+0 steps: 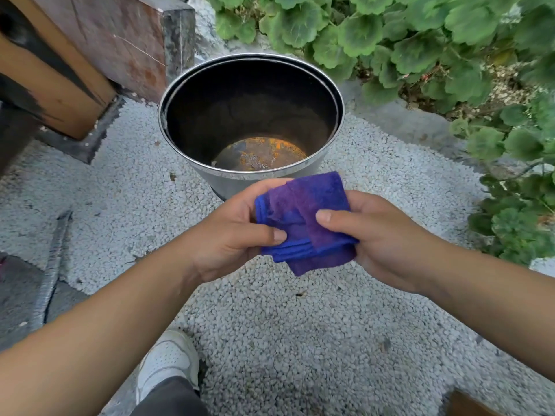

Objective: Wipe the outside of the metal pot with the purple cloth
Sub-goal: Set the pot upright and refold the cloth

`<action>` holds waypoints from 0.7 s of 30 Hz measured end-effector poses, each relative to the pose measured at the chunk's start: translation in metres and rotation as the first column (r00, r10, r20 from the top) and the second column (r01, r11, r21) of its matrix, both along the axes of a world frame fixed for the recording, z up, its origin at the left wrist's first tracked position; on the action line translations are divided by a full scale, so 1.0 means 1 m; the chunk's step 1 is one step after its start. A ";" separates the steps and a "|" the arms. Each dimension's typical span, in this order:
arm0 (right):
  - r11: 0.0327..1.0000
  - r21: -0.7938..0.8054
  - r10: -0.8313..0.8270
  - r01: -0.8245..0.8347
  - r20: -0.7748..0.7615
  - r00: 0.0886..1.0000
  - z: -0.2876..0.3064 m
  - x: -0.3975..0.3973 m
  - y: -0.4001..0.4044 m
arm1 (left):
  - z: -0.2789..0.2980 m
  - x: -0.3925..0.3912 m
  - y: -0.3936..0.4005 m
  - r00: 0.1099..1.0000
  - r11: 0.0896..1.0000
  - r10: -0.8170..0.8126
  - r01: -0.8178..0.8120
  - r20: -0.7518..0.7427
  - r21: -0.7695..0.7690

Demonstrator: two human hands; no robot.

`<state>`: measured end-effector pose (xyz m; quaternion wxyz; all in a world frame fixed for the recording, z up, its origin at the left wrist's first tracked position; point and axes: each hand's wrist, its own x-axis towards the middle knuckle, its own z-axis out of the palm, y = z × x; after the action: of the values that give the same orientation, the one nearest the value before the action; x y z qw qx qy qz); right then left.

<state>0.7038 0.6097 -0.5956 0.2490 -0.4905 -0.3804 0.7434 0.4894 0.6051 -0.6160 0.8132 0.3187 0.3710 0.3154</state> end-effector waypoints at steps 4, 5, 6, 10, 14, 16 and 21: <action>0.962 0.236 0.069 -0.138 0.279 0.958 0.003 0.000 0.005 | 0.006 -0.004 0.003 0.989 0.998 -0.045 0.051 -0.139 0.034; 0.957 0.251 0.070 -0.144 0.282 0.957 0.005 -0.002 0.007 | 0.007 -0.002 0.005 0.966 0.997 -0.004 0.025 -0.259 0.078; 0.956 0.258 0.062 -0.139 0.284 0.957 0.006 -0.005 0.008 | 0.009 0.001 0.006 0.927 0.990 0.035 0.019 -0.373 0.140; 0.975 0.219 -0.040 -0.033 0.322 0.946 0.015 -0.016 0.006 | 0.019 0.010 -0.008 0.692 0.858 0.283 0.126 -0.664 0.498; 0.990 0.136 0.015 -0.033 0.132 0.991 0.038 -0.020 -0.009 | 0.039 0.031 -0.034 0.842 0.911 0.241 -0.025 -0.482 0.413; 0.997 0.060 0.037 -0.041 0.059 0.998 0.055 -0.016 -0.018 | 0.050 0.032 -0.040 0.873 0.945 0.265 -0.152 -0.410 0.289; 0.998 -0.002 0.064 -0.064 -0.015 0.998 0.120 0.007 -0.023 | 0.112 0.029 -0.062 0.904 0.952 0.305 -0.279 -0.300 0.126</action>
<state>0.7107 0.5871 -0.4752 0.2274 -0.4727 -0.3933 0.7551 0.5182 0.5426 -0.5041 0.6734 0.3381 0.5270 0.3931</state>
